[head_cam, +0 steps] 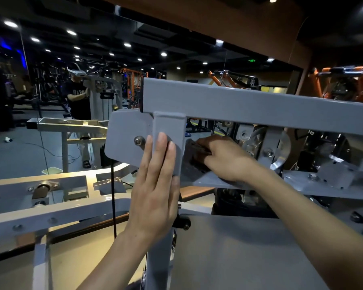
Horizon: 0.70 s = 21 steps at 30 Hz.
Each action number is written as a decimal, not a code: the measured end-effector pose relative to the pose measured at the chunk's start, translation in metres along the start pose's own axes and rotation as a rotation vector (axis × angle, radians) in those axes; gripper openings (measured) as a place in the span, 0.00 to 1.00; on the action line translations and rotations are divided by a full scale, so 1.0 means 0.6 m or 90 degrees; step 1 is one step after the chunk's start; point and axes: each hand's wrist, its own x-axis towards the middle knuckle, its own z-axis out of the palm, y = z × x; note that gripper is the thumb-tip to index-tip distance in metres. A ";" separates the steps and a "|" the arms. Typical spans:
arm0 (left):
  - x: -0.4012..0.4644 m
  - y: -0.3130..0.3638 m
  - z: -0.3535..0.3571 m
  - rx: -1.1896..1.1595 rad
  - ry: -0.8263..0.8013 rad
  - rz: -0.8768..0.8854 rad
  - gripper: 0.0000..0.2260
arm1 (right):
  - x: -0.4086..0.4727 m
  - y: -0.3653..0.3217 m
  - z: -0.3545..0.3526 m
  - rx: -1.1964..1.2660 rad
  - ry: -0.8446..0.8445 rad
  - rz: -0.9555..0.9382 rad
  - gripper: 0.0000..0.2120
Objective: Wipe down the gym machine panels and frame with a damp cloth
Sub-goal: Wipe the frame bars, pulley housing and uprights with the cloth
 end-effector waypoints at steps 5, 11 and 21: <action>0.000 -0.002 0.008 -0.029 0.015 -0.001 0.23 | -0.007 0.011 -0.003 0.025 -0.023 -0.050 0.07; -0.002 -0.004 0.010 -0.044 0.026 0.001 0.23 | -0.005 0.000 0.006 0.035 -0.026 -0.055 0.07; 0.000 -0.001 0.010 -0.035 0.036 0.001 0.23 | -0.014 0.000 0.000 0.008 -0.011 -0.081 0.10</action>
